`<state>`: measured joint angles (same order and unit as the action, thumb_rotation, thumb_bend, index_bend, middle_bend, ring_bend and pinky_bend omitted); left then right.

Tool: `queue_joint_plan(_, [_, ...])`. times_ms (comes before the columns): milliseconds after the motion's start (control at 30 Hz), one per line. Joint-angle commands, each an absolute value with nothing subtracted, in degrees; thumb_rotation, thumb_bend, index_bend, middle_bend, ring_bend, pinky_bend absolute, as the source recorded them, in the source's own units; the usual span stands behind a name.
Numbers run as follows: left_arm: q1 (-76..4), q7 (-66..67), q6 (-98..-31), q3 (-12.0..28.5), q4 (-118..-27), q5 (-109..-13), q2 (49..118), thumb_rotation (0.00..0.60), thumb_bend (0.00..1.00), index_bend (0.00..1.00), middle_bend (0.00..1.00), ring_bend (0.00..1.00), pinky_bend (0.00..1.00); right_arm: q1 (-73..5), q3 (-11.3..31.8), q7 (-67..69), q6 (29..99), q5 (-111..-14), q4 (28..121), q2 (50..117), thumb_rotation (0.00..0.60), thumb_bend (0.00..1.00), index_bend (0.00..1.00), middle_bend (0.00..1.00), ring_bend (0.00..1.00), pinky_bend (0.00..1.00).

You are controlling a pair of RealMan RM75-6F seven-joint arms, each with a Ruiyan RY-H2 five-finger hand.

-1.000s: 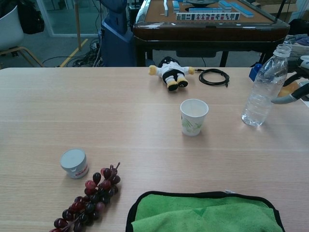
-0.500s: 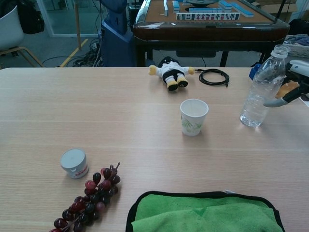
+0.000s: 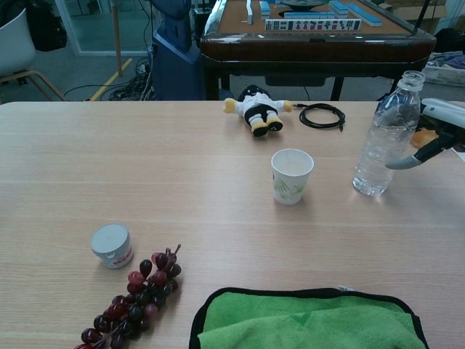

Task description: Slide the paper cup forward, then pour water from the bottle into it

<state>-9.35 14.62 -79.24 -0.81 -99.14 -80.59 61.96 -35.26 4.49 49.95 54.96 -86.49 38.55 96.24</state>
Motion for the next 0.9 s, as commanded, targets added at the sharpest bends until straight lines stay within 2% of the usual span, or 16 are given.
queue_joint_plan(33, [-9.3,14.7,-79.2,-0.8,-99.2,-80.7,62.0,0.6,0.28,0.08,0.0,0.0,0.11,-35.3,4.2,50.1,55.1,-86.7,38.5,96.4,0.6,0.05,0.31,0.23,0.15,0.28])
queue_joint_plan(900, [-8.7,15.6,-78.7,-0.6,-99.5,-81.1,62.1,0.6,0.27,0.08,0.0,0.0,0.11,-35.7,3.3,60.6,56.4,-87.1,33.1,101.5,0.6,0.05,0.31,0.29,0.17,0.28])
